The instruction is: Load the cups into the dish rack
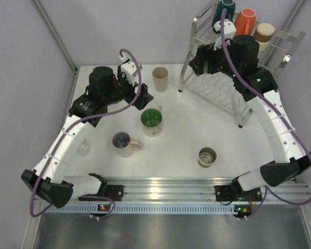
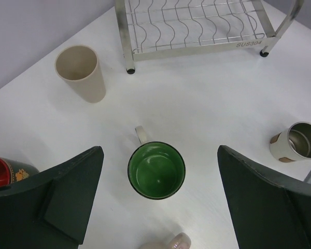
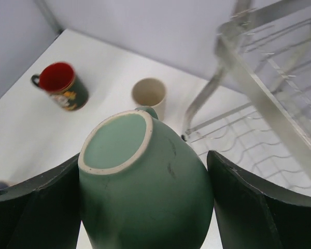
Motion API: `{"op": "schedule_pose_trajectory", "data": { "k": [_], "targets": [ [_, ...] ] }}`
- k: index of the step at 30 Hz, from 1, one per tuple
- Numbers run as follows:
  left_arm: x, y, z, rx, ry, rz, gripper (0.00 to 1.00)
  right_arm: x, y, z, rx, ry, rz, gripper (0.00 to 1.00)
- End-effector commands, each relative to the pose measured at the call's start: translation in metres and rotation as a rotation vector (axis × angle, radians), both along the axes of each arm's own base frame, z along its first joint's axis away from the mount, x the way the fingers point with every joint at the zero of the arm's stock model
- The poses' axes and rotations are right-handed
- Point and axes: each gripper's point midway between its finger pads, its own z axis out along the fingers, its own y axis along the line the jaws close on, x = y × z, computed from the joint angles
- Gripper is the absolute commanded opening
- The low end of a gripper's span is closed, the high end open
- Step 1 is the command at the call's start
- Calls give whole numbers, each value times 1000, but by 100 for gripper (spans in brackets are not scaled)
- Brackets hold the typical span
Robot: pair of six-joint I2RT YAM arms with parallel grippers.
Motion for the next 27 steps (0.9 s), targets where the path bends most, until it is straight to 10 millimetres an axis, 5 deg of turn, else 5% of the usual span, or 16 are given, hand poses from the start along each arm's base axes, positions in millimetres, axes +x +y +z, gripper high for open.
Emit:
{"op": "schedule_pose_trajectory", "data": {
  "k": [1, 8, 16, 27],
  "targets": [
    [-6, 3, 23, -72, -48, 25, 97, 3, -72, 95, 135, -249, -323, 0],
    [-17, 1, 31, -106, -53, -1, 97, -3, -156, 143, 151, -406, -670, 0],
    [-21, 1, 27, -104, -49, -12, 97, 7, -225, 141, 142, -433, -955, 0],
    [-28, 4, 28, -112, -54, -13, 97, 37, -275, 122, 112, -406, -1100, 0]
  ]
}}
